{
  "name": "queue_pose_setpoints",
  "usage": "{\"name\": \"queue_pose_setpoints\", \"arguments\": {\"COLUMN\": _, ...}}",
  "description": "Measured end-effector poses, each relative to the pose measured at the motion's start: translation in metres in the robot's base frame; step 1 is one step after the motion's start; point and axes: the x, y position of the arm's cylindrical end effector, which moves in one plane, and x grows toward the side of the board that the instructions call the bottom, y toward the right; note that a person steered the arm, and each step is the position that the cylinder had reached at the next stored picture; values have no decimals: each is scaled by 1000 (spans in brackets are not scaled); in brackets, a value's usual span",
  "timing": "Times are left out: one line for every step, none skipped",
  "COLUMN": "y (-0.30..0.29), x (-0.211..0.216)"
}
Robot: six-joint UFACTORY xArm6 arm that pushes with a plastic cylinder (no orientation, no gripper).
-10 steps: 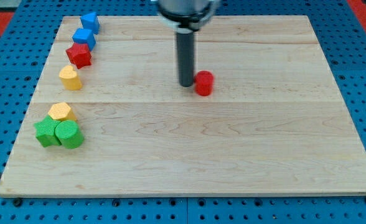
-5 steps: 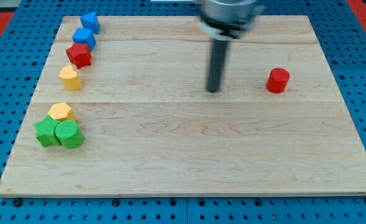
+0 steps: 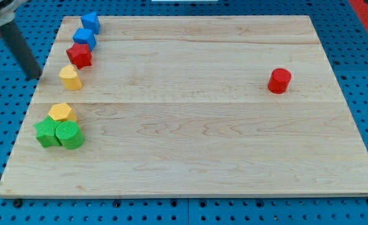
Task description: Move the red star towards top center
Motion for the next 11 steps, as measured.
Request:
{"name": "queue_pose_setpoints", "arguments": {"y": 4, "x": -13}}
{"name": "queue_pose_setpoints", "arguments": {"y": 12, "x": -13}}
{"name": "queue_pose_setpoints", "arguments": {"y": 13, "x": -13}}
{"name": "queue_pose_setpoints", "arguments": {"y": 8, "x": -13}}
{"name": "queue_pose_setpoints", "arguments": {"y": 1, "x": -24}}
{"name": "queue_pose_setpoints", "arguments": {"y": 1, "x": -31}}
{"name": "queue_pose_setpoints", "arguments": {"y": 92, "x": -4}}
{"name": "queue_pose_setpoints", "arguments": {"y": 179, "x": 12}}
{"name": "queue_pose_setpoints", "arguments": {"y": 178, "x": 8}}
{"name": "queue_pose_setpoints", "arguments": {"y": 128, "x": 4}}
{"name": "queue_pose_setpoints", "arguments": {"y": 78, "x": -3}}
